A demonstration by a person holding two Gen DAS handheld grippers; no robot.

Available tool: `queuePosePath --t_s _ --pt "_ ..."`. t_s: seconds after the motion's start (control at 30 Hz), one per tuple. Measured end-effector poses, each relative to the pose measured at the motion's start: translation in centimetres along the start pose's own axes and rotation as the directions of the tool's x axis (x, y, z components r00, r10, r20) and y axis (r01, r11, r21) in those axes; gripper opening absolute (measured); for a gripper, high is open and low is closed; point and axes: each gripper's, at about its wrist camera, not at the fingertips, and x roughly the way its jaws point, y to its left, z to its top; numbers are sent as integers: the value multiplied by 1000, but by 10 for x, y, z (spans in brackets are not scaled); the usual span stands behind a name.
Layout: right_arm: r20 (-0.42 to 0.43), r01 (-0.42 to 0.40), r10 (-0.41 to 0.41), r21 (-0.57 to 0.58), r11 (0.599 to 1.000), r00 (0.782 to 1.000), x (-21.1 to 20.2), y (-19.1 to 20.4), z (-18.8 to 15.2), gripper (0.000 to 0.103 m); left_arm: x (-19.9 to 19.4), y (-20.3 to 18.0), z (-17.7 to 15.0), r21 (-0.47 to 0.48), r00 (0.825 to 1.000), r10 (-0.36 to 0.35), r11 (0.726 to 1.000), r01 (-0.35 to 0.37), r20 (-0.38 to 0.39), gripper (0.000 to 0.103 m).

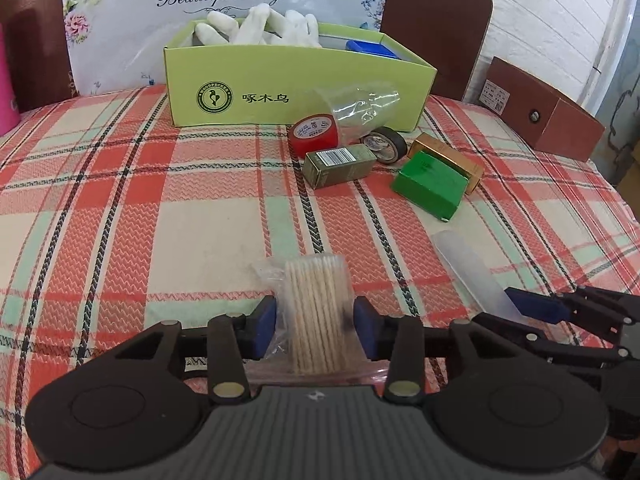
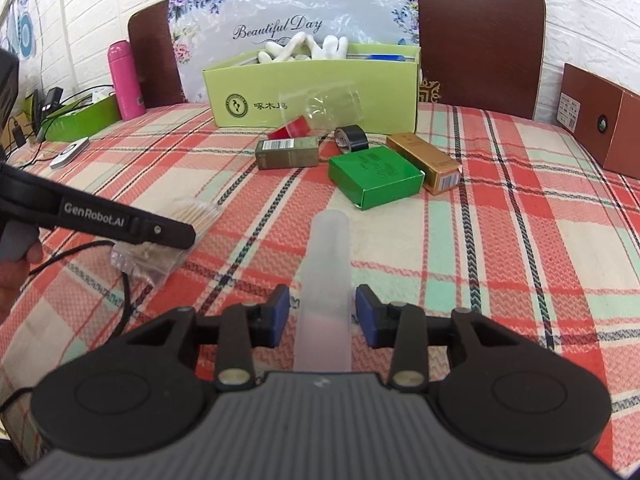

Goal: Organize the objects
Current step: 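Carry the toothpick bag and translucent tube into the lime-green box and release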

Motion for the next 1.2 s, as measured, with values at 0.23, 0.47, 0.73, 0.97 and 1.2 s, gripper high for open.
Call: queuePosePath --t_s 0.23,0.47,0.73,0.97,1.2 --pt "7 7 -7 -24 1000 1000 1 5 1 27 -4 7 0 -35 1000 -9 999 9 1 27" --pt "48 -51 50 22 998 998 -10 2 13 27 -20 7 7 -48 998 -49 998 51 36 24" --pt "234 -111 105 14 994 967 -26 -4 72 27 -52 7 53 -38 974 -64 997 74 216 24" --pt "370 -108 107 -19 994 923 -18 -12 134 27 -59 10 104 -43 938 -36 998 54 344 24" --pt "430 -75 71 -7 997 900 17 -29 182 27 -29 24 151 -122 929 11 992 37 370 24"
